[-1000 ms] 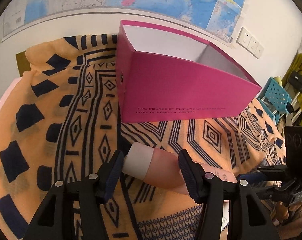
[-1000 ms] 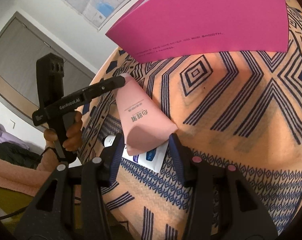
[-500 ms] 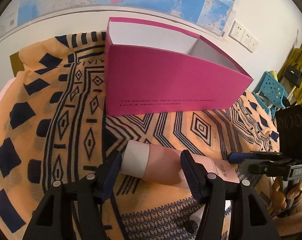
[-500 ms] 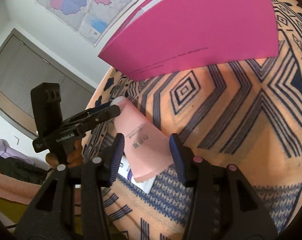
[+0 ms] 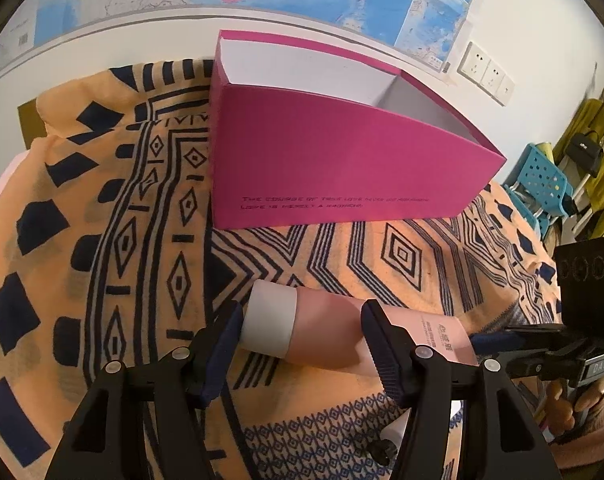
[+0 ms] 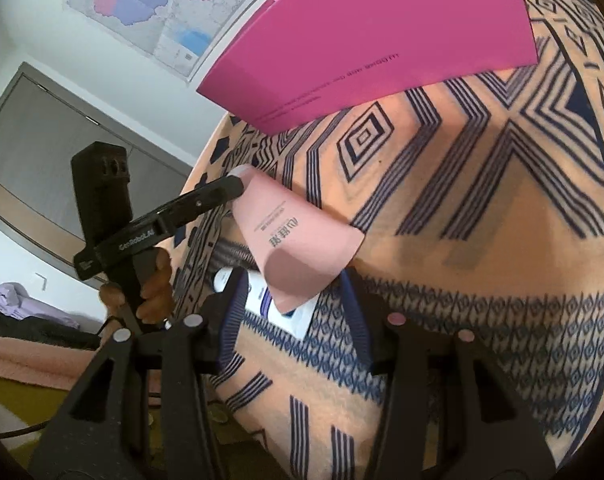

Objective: Organize rigid objects
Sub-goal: 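Close the right gripper around the pink tube and lift it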

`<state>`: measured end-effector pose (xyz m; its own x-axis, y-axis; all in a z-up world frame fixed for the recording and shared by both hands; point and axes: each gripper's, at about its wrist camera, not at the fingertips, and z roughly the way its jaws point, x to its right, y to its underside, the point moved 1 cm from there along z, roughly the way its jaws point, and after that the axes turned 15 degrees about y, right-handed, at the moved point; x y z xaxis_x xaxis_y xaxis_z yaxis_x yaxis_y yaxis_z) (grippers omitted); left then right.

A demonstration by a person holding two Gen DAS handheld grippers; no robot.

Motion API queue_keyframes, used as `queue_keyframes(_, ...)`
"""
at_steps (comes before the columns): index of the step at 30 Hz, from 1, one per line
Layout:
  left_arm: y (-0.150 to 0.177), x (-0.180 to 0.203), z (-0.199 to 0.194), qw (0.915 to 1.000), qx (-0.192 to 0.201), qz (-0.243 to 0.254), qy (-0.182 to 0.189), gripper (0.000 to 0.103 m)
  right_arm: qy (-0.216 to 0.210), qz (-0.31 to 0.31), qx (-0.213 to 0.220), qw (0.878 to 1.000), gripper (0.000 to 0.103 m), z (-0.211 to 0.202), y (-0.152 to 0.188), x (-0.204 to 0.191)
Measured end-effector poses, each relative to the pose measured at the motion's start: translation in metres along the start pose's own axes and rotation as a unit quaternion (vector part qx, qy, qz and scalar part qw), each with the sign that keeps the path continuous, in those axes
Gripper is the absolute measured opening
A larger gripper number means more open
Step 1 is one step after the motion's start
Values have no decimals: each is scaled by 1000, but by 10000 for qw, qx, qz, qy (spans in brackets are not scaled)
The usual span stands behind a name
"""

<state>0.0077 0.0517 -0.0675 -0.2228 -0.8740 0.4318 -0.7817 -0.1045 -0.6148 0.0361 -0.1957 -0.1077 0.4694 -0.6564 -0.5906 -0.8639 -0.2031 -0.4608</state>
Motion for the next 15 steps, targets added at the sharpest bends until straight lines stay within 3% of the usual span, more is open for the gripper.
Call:
queue_keyframes(9, 4, 0, -2, 9999, 17, -97, 46, 62, -45, 226, 282, 9993, 51, -2, -8, 9)
queue_keyframes(15, 5, 9, 0, 10000, 30, -29, -46, 62, 253, 102, 485, 9984, 50, -3, -19, 8)
